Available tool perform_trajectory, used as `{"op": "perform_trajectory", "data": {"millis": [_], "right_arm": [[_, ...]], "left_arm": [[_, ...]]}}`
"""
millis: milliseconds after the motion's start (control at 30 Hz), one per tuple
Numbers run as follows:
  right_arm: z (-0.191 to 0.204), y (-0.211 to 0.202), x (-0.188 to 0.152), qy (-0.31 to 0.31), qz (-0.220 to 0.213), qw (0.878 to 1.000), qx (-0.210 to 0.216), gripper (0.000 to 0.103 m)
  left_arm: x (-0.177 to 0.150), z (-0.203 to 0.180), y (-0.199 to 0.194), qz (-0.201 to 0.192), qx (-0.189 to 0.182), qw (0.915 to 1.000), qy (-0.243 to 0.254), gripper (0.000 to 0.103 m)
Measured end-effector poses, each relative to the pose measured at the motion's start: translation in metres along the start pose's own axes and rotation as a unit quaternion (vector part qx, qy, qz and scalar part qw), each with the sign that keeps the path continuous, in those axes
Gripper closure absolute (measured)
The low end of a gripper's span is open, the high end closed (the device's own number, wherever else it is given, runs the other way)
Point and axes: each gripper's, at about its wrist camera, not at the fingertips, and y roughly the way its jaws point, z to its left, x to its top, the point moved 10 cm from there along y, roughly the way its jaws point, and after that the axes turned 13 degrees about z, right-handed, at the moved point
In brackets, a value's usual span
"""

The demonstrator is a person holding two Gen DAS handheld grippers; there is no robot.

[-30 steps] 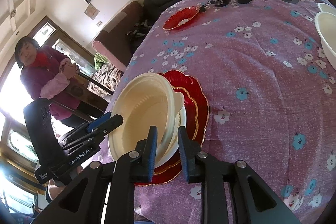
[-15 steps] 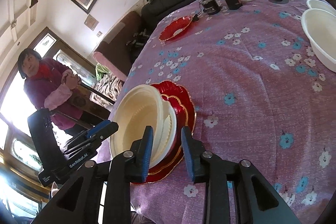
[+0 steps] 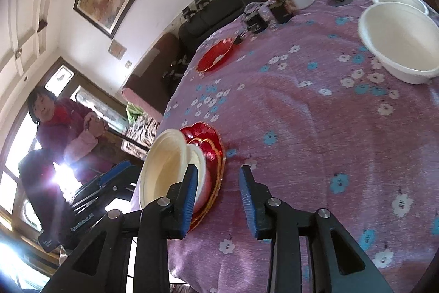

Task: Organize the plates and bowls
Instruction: 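Reach the left gripper to the large white bowl and grasp its rim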

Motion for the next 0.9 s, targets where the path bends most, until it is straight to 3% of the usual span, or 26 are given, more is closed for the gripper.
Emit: {"op": "perform_trajectory", "data": {"millis": [233,567,767,900], "right_arm": [[-0.034,-0.026,0.004,0.029,-0.030,0.999,-0.004,0.061],[-0.094,-0.066,0.009,0.079,-0.068,0.994,-0.028,0.061],[-0.128,-0.098,0.015,0.100,-0.096,0.989,-0.054,0.061],[-0.152,-0.120,0.022,0.113,-0.115,0.984,-0.075,0.061]], "left_arm": [[0.011,-0.063,0.010,0.011,-0.034,0.9981,0.050,0.056],[0.009,-0.162,0.059,0.075,-0.090,0.9864,0.115,0.055],[0.019,-0.193,0.088,0.114,-0.109,0.9814,0.110,0.055],[0.038,-0.202,0.105,0.135,-0.124,0.9797,0.081,0.055]]}}
